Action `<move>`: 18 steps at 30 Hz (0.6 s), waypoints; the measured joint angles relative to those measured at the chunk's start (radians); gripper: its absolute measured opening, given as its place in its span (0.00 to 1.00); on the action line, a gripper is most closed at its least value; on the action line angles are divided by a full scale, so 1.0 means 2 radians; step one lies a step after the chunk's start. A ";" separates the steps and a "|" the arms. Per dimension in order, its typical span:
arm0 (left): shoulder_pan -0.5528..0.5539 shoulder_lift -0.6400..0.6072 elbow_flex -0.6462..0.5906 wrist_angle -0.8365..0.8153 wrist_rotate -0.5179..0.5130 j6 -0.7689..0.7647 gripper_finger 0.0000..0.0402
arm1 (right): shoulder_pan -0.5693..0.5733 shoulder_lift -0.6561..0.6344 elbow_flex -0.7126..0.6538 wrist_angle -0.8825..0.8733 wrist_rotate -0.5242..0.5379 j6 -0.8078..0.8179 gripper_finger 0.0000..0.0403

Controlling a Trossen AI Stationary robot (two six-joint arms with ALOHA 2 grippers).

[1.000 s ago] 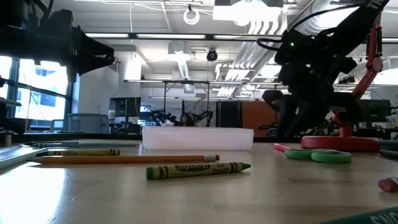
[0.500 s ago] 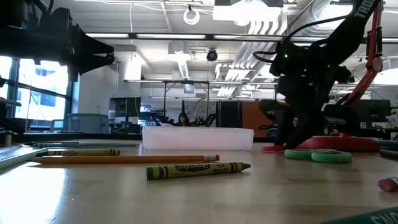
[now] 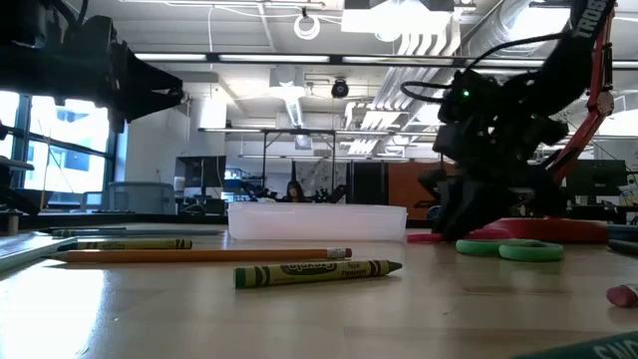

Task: Pick & place school supplies into a supply box
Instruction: Put the pink pen into the orange supply box

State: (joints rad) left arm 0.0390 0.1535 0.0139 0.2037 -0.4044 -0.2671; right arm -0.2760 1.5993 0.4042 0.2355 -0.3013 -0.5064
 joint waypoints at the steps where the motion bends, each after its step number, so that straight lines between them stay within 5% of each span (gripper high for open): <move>1: 0.000 0.000 0.000 -0.002 0.001 0.000 0.60 | 0.000 0.000 -0.014 0.026 0.003 0.009 0.12; 8: 0.000 0.000 0.000 -0.013 0.001 -0.010 0.60 | 0.001 0.002 -0.108 0.215 0.011 0.065 0.13; 18: 0.000 0.000 0.000 -0.013 0.001 -0.015 0.60 | 0.006 0.016 -0.123 0.235 0.027 0.069 0.16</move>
State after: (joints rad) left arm 0.0389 0.1539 0.0139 0.1768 -0.4026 -0.2970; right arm -0.2634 1.6313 0.1572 0.7046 -0.2463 -0.3690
